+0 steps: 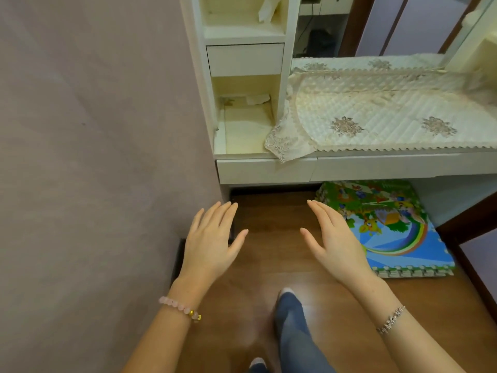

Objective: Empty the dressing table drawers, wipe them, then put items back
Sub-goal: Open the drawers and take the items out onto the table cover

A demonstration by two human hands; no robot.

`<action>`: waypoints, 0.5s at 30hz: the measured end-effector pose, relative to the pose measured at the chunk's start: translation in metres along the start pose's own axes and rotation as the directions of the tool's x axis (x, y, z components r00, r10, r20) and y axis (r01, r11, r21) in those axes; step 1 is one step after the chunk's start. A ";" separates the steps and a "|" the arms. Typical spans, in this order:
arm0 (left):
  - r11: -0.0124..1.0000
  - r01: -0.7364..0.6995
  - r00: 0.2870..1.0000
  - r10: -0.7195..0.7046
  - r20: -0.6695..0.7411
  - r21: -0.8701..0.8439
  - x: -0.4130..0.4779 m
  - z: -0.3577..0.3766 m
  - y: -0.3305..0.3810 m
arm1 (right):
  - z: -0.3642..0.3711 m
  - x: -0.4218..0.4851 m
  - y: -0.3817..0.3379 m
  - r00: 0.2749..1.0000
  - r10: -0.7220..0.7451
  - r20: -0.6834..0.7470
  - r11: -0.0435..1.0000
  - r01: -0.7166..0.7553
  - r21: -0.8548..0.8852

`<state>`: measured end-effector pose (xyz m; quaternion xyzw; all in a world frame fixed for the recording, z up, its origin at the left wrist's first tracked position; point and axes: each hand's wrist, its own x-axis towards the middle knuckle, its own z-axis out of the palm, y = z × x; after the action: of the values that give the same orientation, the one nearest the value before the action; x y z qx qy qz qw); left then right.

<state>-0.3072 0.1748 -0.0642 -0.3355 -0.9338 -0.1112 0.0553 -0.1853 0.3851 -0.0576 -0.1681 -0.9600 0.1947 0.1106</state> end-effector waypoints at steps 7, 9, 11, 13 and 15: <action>0.997 0.071 0.997 -0.071 0.021 0.024 0.075 0.027 0.004 | 0.010 0.089 0.038 0.997 -0.067 0.043 0.998 0.067 0.008; 0.996 0.088 0.996 -0.088 0.018 0.031 0.101 0.032 0.008 | 0.010 0.118 0.051 0.995 -0.083 0.056 0.996 0.083 0.014; 0.994 0.100 0.995 -0.101 0.020 0.033 0.128 0.036 0.012 | 0.008 0.147 0.063 0.993 -0.092 0.073 0.996 0.090 0.022; 0.993 0.114 0.993 -0.114 0.016 0.034 0.155 0.041 0.015 | 0.006 0.175 0.076 0.990 -0.109 0.085 0.994 0.107 0.026; 0.992 0.122 0.992 -0.122 0.008 0.041 0.177 0.048 0.018 | 0.006 0.198 0.087 0.986 -0.131 0.099 0.991 0.129 0.026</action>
<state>-0.4332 0.3091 -0.0759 -0.2771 -0.9549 -0.0937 0.0503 -0.3446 0.5311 -0.0701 -0.0938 -0.9714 0.2046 0.0762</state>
